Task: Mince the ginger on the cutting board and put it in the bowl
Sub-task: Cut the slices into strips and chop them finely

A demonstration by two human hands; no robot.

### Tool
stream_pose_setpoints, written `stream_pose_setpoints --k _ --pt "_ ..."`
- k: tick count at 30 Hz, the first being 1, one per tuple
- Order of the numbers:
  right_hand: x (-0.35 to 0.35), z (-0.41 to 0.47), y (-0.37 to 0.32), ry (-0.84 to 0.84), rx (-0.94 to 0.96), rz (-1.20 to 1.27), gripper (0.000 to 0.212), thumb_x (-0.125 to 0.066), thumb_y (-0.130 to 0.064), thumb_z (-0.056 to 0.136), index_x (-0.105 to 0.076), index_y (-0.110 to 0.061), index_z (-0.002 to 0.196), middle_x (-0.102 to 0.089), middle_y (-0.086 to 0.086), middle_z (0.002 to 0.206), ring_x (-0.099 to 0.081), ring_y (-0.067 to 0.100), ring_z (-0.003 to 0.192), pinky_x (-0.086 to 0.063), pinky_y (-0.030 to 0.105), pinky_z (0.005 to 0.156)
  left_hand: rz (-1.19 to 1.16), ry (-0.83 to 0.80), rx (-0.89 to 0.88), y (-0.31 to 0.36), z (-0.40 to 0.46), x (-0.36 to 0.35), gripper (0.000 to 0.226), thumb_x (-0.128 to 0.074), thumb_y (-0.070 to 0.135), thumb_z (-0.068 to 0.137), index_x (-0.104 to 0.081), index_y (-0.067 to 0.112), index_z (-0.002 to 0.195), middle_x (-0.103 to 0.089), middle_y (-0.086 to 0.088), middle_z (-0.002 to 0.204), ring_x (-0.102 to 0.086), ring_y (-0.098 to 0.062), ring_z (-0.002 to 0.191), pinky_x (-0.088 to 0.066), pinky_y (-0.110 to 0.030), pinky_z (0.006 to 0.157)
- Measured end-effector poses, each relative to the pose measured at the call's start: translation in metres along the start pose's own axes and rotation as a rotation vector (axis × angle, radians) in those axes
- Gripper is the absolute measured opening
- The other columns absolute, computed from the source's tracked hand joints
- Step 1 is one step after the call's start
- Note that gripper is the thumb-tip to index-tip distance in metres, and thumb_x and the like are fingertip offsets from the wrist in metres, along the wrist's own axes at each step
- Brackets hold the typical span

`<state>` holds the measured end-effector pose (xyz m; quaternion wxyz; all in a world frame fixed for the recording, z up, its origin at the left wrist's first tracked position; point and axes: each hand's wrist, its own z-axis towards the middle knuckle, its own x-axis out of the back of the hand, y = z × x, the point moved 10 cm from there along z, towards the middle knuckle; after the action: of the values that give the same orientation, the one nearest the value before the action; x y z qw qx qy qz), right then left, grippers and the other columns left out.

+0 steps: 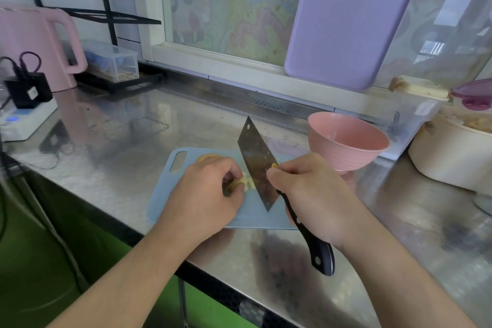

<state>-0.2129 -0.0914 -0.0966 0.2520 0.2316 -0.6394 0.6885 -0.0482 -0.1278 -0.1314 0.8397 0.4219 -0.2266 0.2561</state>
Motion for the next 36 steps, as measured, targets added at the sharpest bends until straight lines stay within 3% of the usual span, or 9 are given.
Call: stream_pose_setpoints --k 12,19,23,29,36 --pt "-0.009 -0.002 -0.002 -0.023 -0.001 -0.073 0.045 -0.058 -0.028 0.098 -0.046 0.006 0.071 -0.039 0.011 0.055 -0.033 0.021 0.051 -0.032 0.036 0.057 0.08 -0.012 -0.017 0.009 -0.001 0.002 0.02 -0.077 0.018 0.079 -0.06 0.028 0.076 -0.057 0.014 0.079 -0.056 -0.009 0.084 -0.052 -0.038 0.068" --pt "-0.013 -0.006 0.005 -0.067 -0.08 -0.124 0.044 -0.057 -0.026 0.098 -0.041 -0.009 0.06 -0.043 0.007 0.05 -0.038 0.022 0.048 -0.036 0.034 0.057 0.091 -0.011 -0.018 0.01 -0.001 0.002 0.021 -0.076 0.018 0.08 -0.059 0.029 0.074 -0.057 0.014 0.078 -0.055 -0.01 0.084 -0.052 -0.035 0.069" --pt "-0.013 -0.008 0.006 -0.079 -0.099 -0.148 0.046 -0.057 -0.026 0.099 -0.043 -0.007 0.06 -0.047 0.01 0.052 -0.042 0.023 0.05 -0.039 0.034 0.058 0.104 -0.004 -0.02 0.01 -0.001 0.003 0.022 -0.076 0.019 0.082 -0.058 0.03 0.075 -0.056 0.015 0.079 -0.055 -0.009 0.082 -0.051 -0.034 0.067" --pt "-0.011 -0.004 0.004 -0.04 -0.037 -0.099 0.048 -0.057 -0.031 0.099 -0.04 -0.007 0.061 -0.044 0.009 0.053 -0.038 0.02 0.05 -0.037 0.036 0.059 0.007 -0.033 -0.01 0.002 0.001 0.0 0.019 -0.078 0.016 0.083 -0.066 0.03 0.08 -0.062 0.012 0.081 -0.061 -0.011 0.087 -0.055 -0.038 0.074" --pt "-0.003 -0.006 -0.004 0.0 0.035 -0.064 0.045 -0.057 -0.028 0.098 -0.041 0.001 0.067 -0.038 0.01 0.054 -0.034 0.02 0.051 -0.033 0.037 0.058 -0.039 0.002 0.019 0.001 0.001 0.002 0.02 -0.082 0.016 0.081 -0.067 0.03 0.083 -0.065 0.014 0.085 -0.065 -0.005 0.084 -0.057 -0.031 0.077"
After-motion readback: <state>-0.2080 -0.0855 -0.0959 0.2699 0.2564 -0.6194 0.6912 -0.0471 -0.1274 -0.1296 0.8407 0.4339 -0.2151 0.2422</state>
